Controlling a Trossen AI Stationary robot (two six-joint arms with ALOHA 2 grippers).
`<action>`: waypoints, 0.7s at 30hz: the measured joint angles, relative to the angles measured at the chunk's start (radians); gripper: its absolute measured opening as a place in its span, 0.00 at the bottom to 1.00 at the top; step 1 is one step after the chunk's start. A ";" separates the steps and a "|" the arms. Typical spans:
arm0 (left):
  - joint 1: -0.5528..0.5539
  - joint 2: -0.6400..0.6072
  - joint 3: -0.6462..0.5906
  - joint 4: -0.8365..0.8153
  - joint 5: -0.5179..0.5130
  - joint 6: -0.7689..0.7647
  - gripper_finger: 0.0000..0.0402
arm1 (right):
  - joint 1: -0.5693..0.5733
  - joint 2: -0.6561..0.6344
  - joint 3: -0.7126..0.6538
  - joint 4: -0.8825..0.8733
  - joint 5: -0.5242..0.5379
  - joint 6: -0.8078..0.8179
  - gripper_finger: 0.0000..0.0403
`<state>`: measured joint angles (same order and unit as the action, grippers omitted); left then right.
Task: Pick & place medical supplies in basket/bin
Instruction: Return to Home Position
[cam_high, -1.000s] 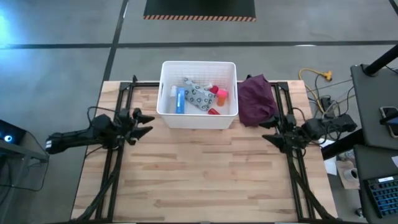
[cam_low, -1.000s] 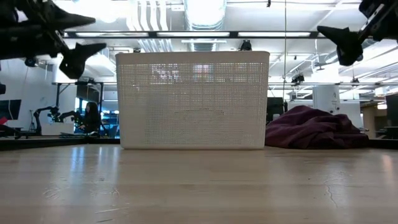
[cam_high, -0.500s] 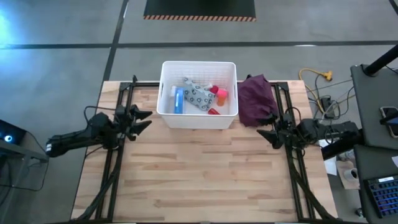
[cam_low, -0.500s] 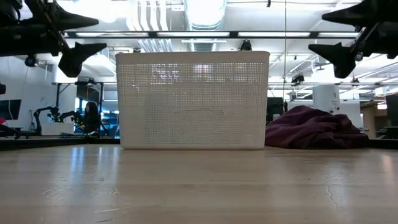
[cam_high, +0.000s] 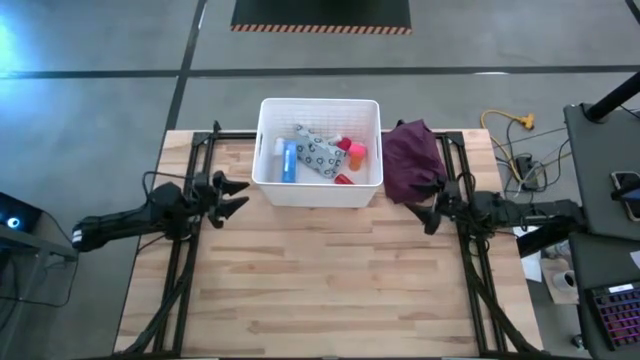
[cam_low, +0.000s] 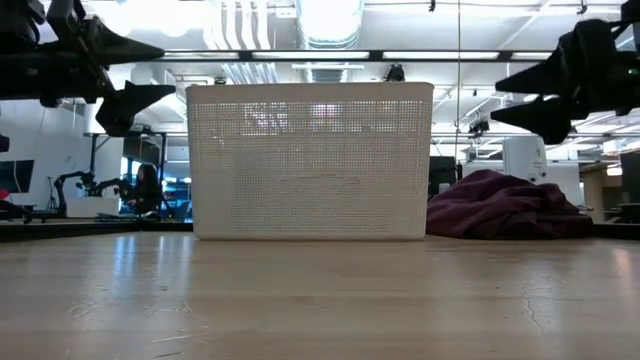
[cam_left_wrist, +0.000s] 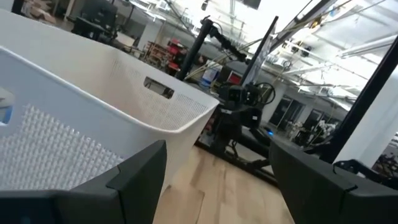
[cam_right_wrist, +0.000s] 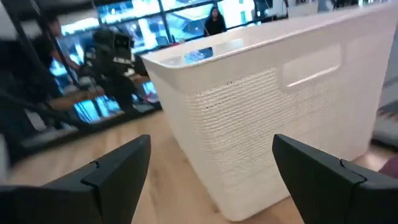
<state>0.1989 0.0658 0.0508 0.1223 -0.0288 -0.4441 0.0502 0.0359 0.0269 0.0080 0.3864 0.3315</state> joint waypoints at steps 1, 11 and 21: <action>-0.002 0.001 -0.004 0.002 0.000 0.000 0.67 | 0.000 0.009 0.000 0.000 0.012 -0.041 0.81; -0.092 -0.062 -0.041 -0.072 0.002 -0.003 0.67 | 0.002 0.036 0.000 0.001 0.014 -0.235 0.81; -0.206 -0.062 -0.041 -0.095 0.004 -0.003 0.67 | 0.002 0.016 -0.003 0.011 0.014 -0.231 0.81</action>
<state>-0.0071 0.0036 0.0101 0.0270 -0.0246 -0.4469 0.0517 0.0519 0.0243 0.0191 0.4001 0.1010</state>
